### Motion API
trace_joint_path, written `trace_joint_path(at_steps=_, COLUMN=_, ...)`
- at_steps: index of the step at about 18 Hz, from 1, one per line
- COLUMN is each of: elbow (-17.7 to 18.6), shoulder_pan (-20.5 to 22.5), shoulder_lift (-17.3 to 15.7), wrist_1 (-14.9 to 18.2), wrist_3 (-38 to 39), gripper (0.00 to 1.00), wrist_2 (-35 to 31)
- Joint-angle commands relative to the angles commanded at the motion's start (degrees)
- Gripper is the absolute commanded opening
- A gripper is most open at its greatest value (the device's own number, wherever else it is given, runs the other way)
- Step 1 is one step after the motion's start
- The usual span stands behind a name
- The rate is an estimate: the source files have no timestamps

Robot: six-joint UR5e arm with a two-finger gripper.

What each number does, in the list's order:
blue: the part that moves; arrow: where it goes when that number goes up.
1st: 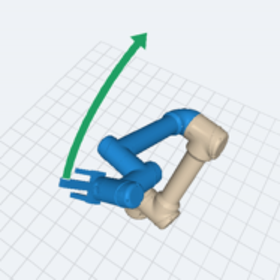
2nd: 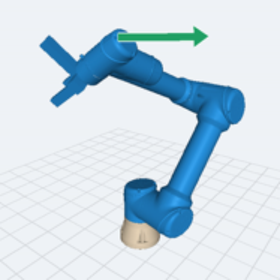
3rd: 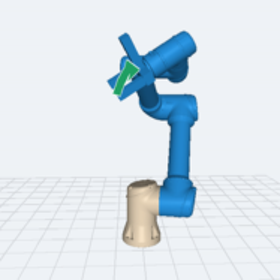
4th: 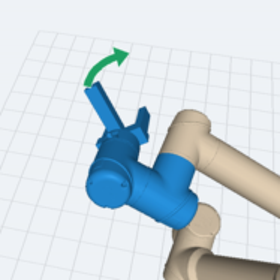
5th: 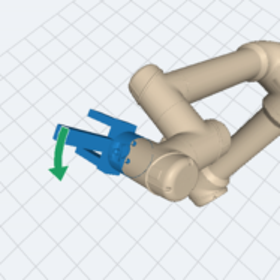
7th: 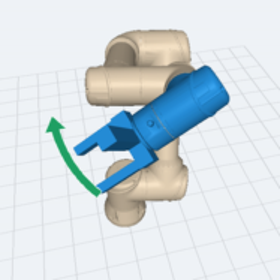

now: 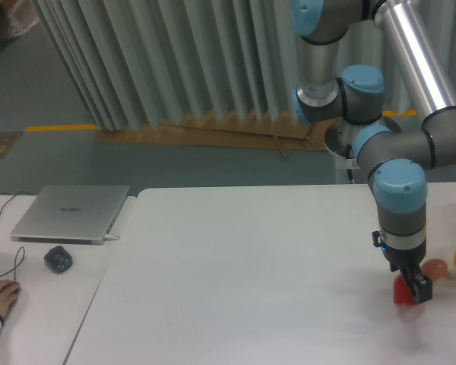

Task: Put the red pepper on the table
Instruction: 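Set the red pepper down on the table surface, then open the gripper and lift it up off the red pepper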

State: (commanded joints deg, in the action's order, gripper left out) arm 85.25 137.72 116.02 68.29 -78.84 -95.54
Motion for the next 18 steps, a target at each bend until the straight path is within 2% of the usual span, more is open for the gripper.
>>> trace_joint_path(at_steps=9, elbow=-1.58, shoulder_pan=0.18, shoulder_lift=-1.05, wrist_1=0.35, wrist_3=-0.44, gripper=1.0, wrist_2=0.35)
trace_joint_path(at_steps=14, elbow=-2.72, shoulder_pan=0.18, shoulder_lift=-5.09, wrist_1=5.88, wrist_3=-1.41, gripper=1.0, wrist_2=1.93)
trace_joint_path(at_steps=18, elbow=-3.43, shoulder_pan=0.26, shoulder_lift=-8.87, wrist_1=10.8, wrist_3=-2.9, gripper=1.0, wrist_2=6.49)
